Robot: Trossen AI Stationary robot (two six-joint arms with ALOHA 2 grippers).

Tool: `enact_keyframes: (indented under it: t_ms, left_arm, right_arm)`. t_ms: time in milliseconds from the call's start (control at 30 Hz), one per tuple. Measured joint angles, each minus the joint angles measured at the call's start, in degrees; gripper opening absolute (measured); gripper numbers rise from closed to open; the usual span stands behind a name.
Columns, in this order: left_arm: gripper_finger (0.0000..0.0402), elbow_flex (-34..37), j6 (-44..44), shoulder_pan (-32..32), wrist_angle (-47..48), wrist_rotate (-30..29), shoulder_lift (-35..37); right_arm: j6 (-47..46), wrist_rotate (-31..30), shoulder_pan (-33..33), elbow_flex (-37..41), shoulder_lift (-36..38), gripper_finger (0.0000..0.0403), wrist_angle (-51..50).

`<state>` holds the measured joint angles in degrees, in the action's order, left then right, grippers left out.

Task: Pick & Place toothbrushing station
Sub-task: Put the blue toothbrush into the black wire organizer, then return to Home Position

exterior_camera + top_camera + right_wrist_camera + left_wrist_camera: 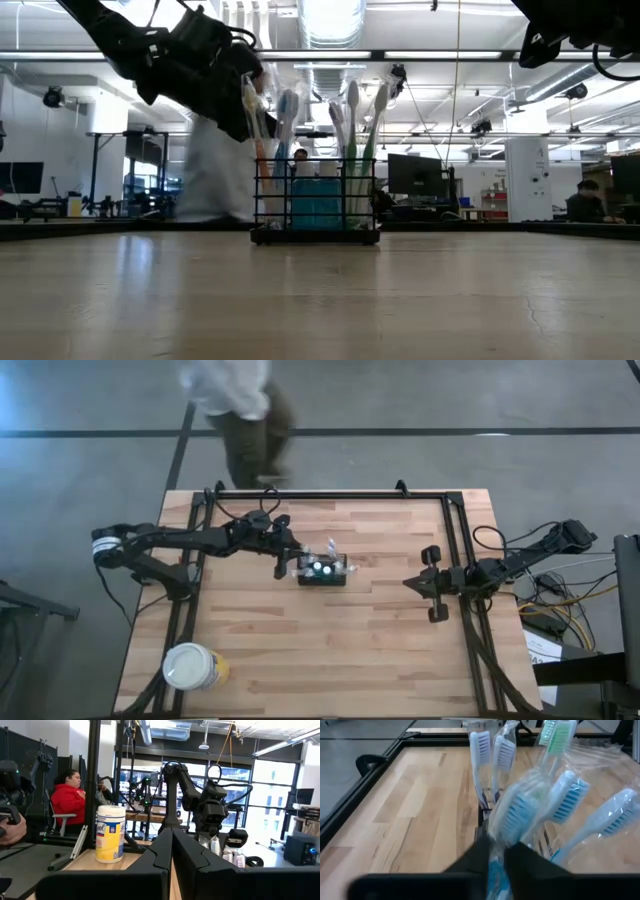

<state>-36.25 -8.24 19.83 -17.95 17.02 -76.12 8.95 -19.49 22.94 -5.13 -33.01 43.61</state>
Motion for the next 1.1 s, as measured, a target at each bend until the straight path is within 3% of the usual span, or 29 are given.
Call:
enact_keyframes:
  t_ms: [100,500,800,1100]
  left_arm:
    - [0.0014,-0.04,-0.91,0.00,0.96,0.00,0.00]
    - [0.0004,0.90,-1.97,0.00,3.10,-0.02,-0.09]
    - [0.0049,1.05,-1.65,0.00,3.94,0.72,0.94]
    - [0.0128,0.94,-1.17,0.05,4.07,1.08,5.67]
  right_arm:
    - [0.00,0.00,0.00,0.00,0.00,0.0008,0.00]
    - [0.00,0.00,0.00,0.00,0.00,0.0008,-0.02]
    - [-0.39,0.00,0.00,0.00,0.00,0.0008,-0.06]
    - [-0.39,0.00,0.02,0.00,0.00,0.0008,-0.13]
